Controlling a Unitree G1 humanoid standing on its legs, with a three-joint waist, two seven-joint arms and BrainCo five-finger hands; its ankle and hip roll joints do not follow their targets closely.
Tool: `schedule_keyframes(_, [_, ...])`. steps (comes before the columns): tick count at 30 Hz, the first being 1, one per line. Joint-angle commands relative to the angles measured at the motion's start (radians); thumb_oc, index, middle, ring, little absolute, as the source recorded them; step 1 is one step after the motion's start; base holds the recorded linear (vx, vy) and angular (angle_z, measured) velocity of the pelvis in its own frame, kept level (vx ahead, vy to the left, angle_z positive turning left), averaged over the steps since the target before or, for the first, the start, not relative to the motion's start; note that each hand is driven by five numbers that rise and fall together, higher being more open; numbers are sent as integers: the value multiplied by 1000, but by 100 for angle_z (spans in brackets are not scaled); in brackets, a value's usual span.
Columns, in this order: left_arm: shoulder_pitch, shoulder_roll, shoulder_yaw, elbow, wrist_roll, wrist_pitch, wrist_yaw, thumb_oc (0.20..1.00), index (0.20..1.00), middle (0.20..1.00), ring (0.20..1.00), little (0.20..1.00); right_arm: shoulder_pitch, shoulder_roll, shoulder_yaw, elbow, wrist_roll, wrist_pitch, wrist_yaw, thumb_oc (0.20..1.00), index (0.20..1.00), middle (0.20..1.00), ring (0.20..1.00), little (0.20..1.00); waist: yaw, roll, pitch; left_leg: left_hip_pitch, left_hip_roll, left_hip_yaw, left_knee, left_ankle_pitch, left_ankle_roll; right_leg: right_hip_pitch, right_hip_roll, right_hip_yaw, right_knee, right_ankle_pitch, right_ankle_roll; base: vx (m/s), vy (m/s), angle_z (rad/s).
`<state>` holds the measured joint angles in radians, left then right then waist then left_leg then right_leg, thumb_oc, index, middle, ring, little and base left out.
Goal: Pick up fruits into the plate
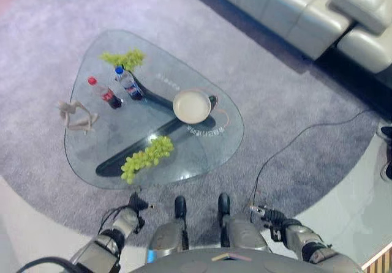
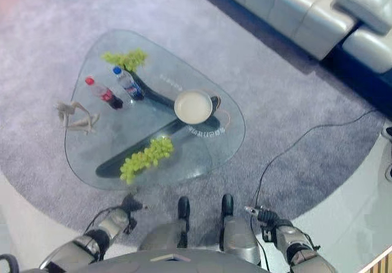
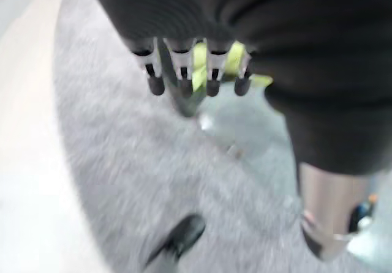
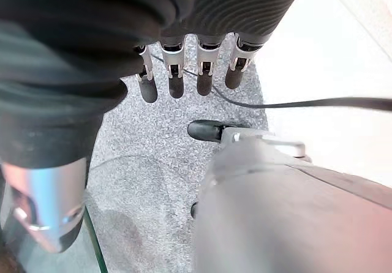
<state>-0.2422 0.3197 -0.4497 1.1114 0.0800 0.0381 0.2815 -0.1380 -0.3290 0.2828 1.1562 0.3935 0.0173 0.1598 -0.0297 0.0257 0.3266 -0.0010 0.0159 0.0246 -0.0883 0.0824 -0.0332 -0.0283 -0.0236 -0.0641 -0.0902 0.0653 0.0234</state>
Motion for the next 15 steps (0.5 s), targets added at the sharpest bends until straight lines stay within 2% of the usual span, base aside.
schedule_keyframes(1, [-92,59,-20,18,29,-5,93,1000,1000,1000,1000,1000,-47,-33,42,-59,57,-31,7,1000,1000,1000,1000,1000,1,-3,60,-55,-28,-67,66,-111,27,-93,9,38,144,-84,22,-119,25,-2])
schedule_keyframes(9, [-294,164,-58,44,-4,-22,251,1000,1000,1000,1000,1000,-188,-50,98,-105,123,-20,-29,1000,1000,1000,1000,1000,-15,7,169,-215,-37,-78,147,-85,22,-266,10,33,237,-79,11,-115,28,-4])
schedule_keyframes(11, [-330,174,-59,51,4,-12,296,1000,1000,1000,1000,1000,-217,-44,108,-101,132,-16,-43,1000,1000,1000,1000,1000,-17,9,188,-238,-38,-76,151,-77,21,-296,12,31,252,-78,10,-104,25,-6])
schedule_keyframes(12, [-367,184,-57,50,15,9,350,1000,1000,1000,1000,1000,-248,-40,114,-95,144,-17,-59,1000,1000,1000,1000,1000,-17,11,193,-290,-40,-76,160,-65,20,-354,15,29,278,-78,9,-105,36,-8])
schedule_keyframes(15, [-413,195,-59,55,30,52,396,1000,1000,1000,1000,1000,-276,-35,119,-91,156,-16,-78,1000,1000,1000,1000,1000,-21,13,193,-344,-45,-75,178,-55,20,-416,16,30,306,-77,8,-72,28,-7])
